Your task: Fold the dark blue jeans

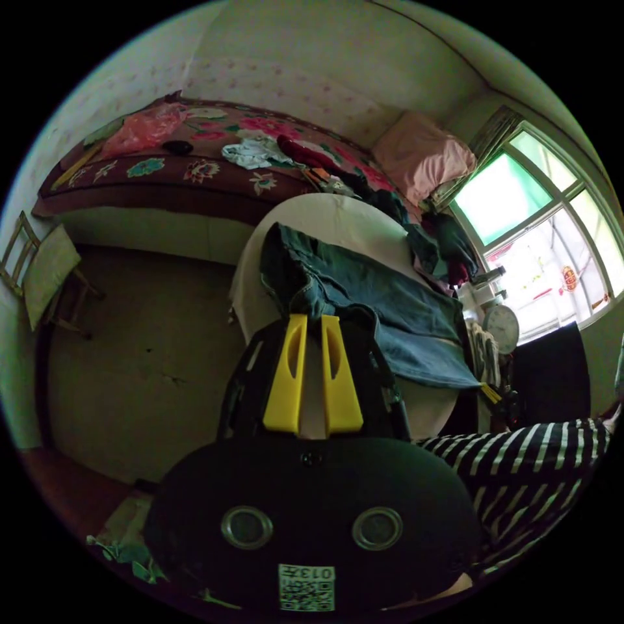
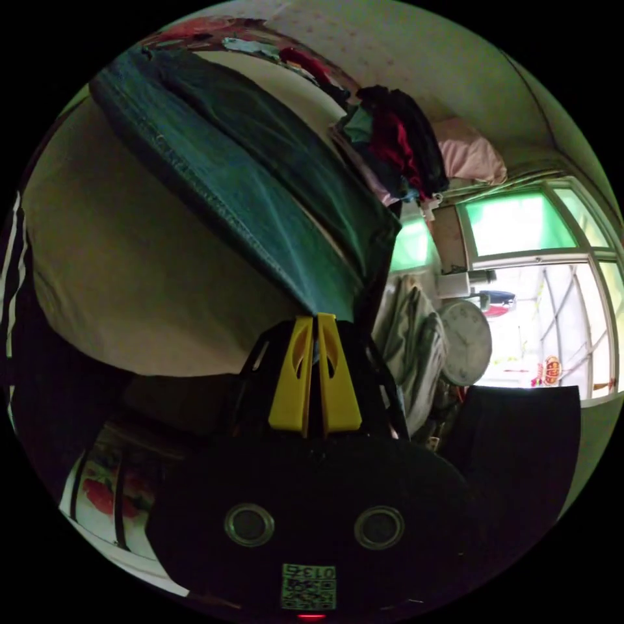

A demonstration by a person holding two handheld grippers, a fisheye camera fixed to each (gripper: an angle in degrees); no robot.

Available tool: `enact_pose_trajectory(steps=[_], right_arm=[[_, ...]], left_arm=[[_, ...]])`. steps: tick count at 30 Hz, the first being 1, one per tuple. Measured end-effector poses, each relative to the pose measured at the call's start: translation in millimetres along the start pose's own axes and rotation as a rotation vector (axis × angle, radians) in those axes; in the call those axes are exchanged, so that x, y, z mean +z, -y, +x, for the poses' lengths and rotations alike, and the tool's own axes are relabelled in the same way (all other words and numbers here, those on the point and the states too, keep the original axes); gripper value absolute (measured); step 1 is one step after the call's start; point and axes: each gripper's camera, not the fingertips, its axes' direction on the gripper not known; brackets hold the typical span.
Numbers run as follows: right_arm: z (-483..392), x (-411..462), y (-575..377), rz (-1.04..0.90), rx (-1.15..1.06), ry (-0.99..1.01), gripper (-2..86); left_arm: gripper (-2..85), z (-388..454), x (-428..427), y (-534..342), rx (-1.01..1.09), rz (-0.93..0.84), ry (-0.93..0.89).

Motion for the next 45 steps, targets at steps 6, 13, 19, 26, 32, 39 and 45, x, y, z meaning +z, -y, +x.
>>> enact_pose_trajectory(steps=[6,13,19,26,32,39,45], right_arm=[[3,-26,5,-0.016,-0.022,-0.033,0.6],[11,-12,48,-0.028,-0.132,-0.094,0.6],[59,2,109,0.033,-0.224,-0.161,0.7],[146,79,239,0.076,-0.321,-0.089,1.1],[186,218,364,-0.053,-0.247,0.071,3.9],[217,240,334,0.053,0.095,0.135,8.8],[206,280,224,-0.032,0.286,0.029,7.8]], left_arm=[[2.9,-3,-18,-13,-0.027,-0.017,-0.010],[3.2,10,8,9,-0.061,-0.100,0.034],[4.0,51,22,79,0.001,-0.146,0.068],[4.7,96,85,216,0.037,-0.258,0.068],[7.4,121,186,282,0.015,-0.405,0.152],[8.7,187,174,263,0.057,-0.149,0.151],[4.0,293,149,221,0.208,0.111,0.627]])
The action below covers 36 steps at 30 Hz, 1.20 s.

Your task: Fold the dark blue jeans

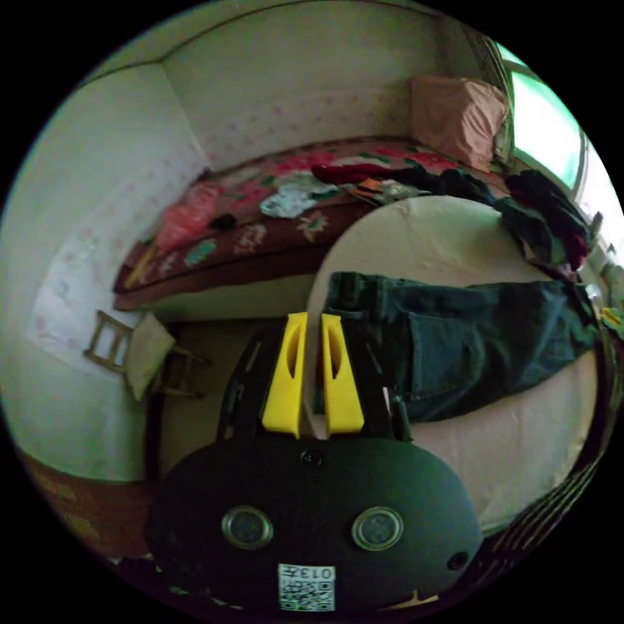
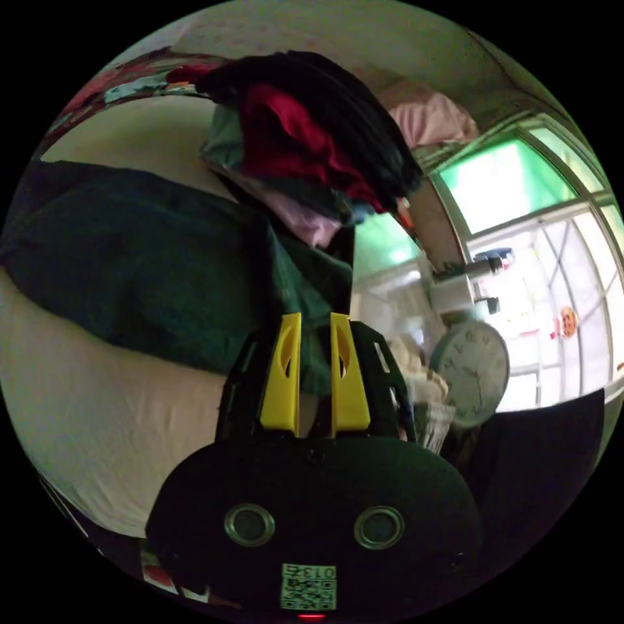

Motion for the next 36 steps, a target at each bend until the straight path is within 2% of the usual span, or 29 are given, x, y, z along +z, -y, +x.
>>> enact_pose_trajectory(steps=[3,6,11,14,16,18,19,22,23,25,28,31,33,36], right_arm=[[21,39,-19,-0.111,0.038,0.056,9.0],[28,60,-9,-0.074,0.003,0.101,9.6],[16,99,30,-0.039,-0.120,0.168,5.7],[29,134,54,-0.082,-0.099,0.060,1.9],[62,156,68,-0.116,-0.003,0.004,1.5],[84,158,72,-0.122,0.026,0.084,1.8],[93,149,69,-0.075,0.013,0.134,2.3],[87,123,42,0.063,-0.059,0.208,6.9],[83,121,36,0.066,-0.072,0.240,7.8],[61,120,18,0.062,-0.125,0.318,8.5],[27,130,11,0.102,-0.205,0.283,7.8],[7,156,26,0.046,-0.250,0.164,4.9],[11,170,40,0.005,-0.223,0.095,3.5],[50,172,65,0.039,-0.070,0.121,3.1]], left_arm=[[3.0,45,7,14,0.090,-0.087,-0.111],[3.1,105,34,34,0.191,-0.232,-0.235],[2.2,198,61,58,0.347,-0.353,-0.135],[1.2,215,65,77,0.345,-0.375,-0.158],[0.7,221,66,91,0.310,-0.386,-0.155],[0.5,231,55,106,0.276,-0.368,-0.166],[0.6,245,37,114,0.308,-0.301,-0.165],[1.4,307,-10,122,0.475,-0.175,-0.217],[1.9,339,-24,120,0.544,-0.153,-0.277],[2.5,389,-39,113,0.669,-0.146,-0.286],[4.0,467,-53,99,0.820,-0.113,-0.374],[9.4,536,-55,90,0.989,-0.150,-0.455],[10.9,566,-50,87,1.076,-0.174,-0.390],[9.7,590,-45,96,1.112,-0.176,-0.314]])
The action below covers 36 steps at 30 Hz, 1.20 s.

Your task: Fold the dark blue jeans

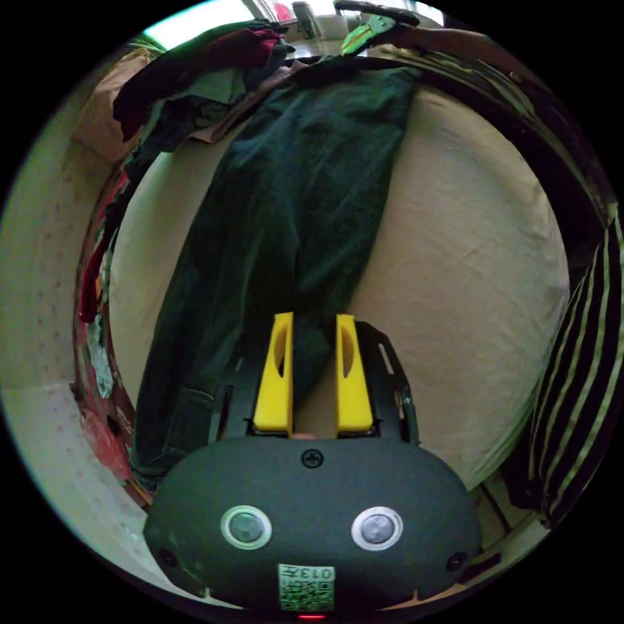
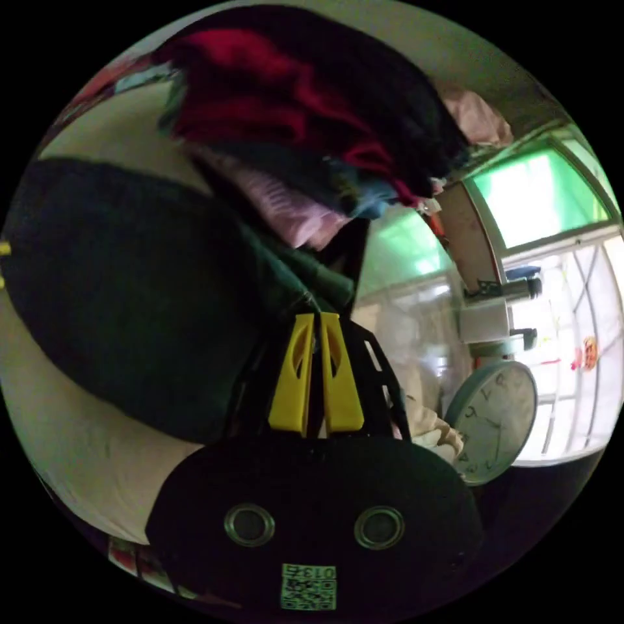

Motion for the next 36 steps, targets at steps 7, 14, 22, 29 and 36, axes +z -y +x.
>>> enact_pose_trajectory(steps=[7,14,22,29,36], right_arm=[[65,-33,-1,0.085,0.222,0.153,7.0],[-78,-54,-66,0.073,-0.283,0.195,9.0],[-120,-23,-50,-0.043,-0.336,0.117,1.9],[-119,-18,-30,-0.040,-0.373,0.133,0.6],[-113,-58,-12,-0.053,-0.318,0.113,0.1]], left_arm=[[4.7,-19,-16,23,-0.070,0.046,-0.161],[7.4,8,-29,29,-0.016,0.071,-0.127],[2.0,11,-26,46,-0.050,-0.019,-0.091],[1.3,24,-23,18,-0.058,0.021,-0.169],[0.5,-25,-86,-108,-0.367,0.177,-0.011]])
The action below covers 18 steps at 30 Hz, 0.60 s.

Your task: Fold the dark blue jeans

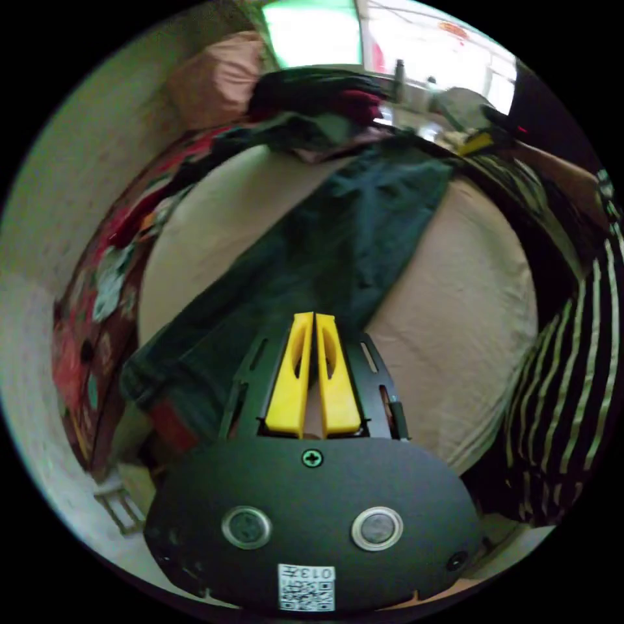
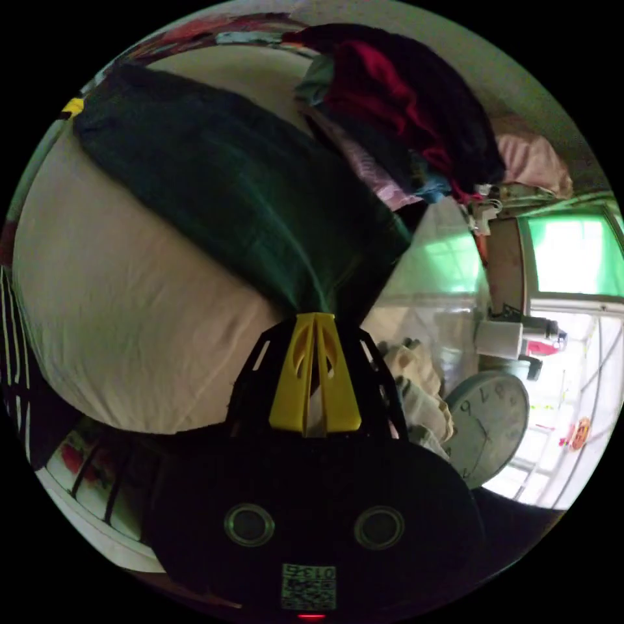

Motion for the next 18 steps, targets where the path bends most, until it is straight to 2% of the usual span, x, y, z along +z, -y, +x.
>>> enact_pose_trajectory(steps=[3,6,8,12,13,14,15,18], right_arm=[[-19,-33,40,0.142,0.051,0.073,0.0],[-91,-54,117,0.280,-0.092,0.229,-0.1],[-140,-66,163,0.362,-0.187,0.308,-0.2],[-214,-55,255,0.335,-0.282,0.323,-0.2],[-223,-38,276,0.248,-0.314,0.304,-0.2],[-225,-29,284,0.204,-0.340,0.300,-0.2],[-213,-28,290,0.248,-0.338,0.337,-0.2],[-170,-9,306,0.175,-0.205,0.540,0.1]], left_arm=[[0.6,-62,6,-32,-0.155,-0.082,0.077],[0.3,-94,22,-35,-0.190,-0.110,0.136],[0.0,-112,42,-33,-0.185,-0.192,0.175],[-0.2,-130,68,-38,-0.111,-0.297,0.228],[-0.3,-139,78,-43,-0.110,-0.344,0.258],[-0.3,-147,85,-50,-0.107,-0.369,0.272],[-0.3,-152,88,-54,-0.109,-0.363,0.264],[-0.1,-176,89,-70,-0.188,-0.321,0.163]])
